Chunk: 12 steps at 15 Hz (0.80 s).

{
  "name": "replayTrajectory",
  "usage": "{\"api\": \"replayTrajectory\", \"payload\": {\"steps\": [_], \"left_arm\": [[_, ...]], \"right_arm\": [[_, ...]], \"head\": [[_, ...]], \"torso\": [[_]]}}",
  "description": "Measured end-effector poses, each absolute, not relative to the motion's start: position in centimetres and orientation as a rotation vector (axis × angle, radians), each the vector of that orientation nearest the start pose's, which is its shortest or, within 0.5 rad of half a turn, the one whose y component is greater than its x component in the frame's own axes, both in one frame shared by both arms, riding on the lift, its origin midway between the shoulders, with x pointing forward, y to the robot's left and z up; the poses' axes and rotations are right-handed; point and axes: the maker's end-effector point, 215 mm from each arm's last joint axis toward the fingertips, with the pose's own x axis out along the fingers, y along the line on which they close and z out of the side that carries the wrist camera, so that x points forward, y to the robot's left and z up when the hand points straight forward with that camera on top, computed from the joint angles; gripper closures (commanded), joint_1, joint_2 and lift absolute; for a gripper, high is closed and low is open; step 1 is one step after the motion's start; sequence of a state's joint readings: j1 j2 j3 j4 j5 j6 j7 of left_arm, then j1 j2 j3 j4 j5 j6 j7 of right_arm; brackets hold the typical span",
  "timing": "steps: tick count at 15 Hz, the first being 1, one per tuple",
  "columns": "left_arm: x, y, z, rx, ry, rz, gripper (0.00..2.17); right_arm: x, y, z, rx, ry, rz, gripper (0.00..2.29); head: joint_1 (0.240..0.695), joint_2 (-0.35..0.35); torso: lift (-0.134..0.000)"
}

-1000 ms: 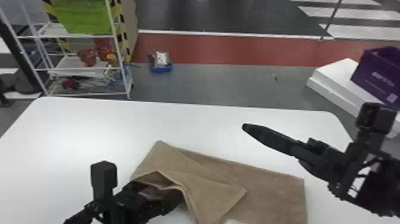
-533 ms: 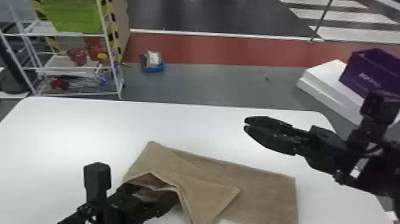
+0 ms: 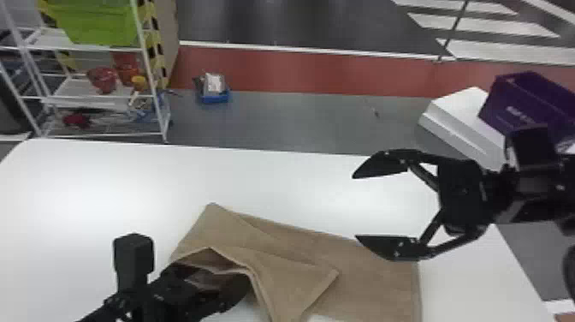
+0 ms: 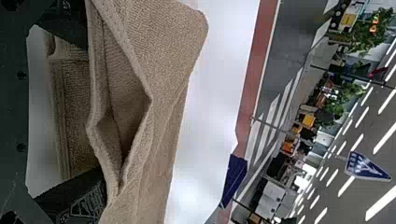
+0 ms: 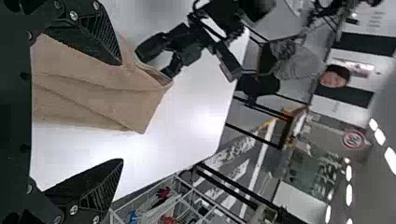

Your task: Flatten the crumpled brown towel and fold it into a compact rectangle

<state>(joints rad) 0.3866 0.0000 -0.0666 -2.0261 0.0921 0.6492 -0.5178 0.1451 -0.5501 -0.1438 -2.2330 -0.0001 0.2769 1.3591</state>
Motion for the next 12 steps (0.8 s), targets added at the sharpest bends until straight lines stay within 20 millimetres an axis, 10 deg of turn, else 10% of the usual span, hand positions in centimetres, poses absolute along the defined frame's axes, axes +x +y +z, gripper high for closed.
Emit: {"api": "replayTrajectory", "payload": {"steps": [12], "left_arm": [[40.7, 6.1, -45.6, -0.220, 0.551, -0.591, 0.08]], "right_arm": [[33.7, -18.3, -36.4, -1.355, 0.274, 1.552, 0.22]], "head": [[0.695, -0.182]], "torso": [[-0.124]]}}
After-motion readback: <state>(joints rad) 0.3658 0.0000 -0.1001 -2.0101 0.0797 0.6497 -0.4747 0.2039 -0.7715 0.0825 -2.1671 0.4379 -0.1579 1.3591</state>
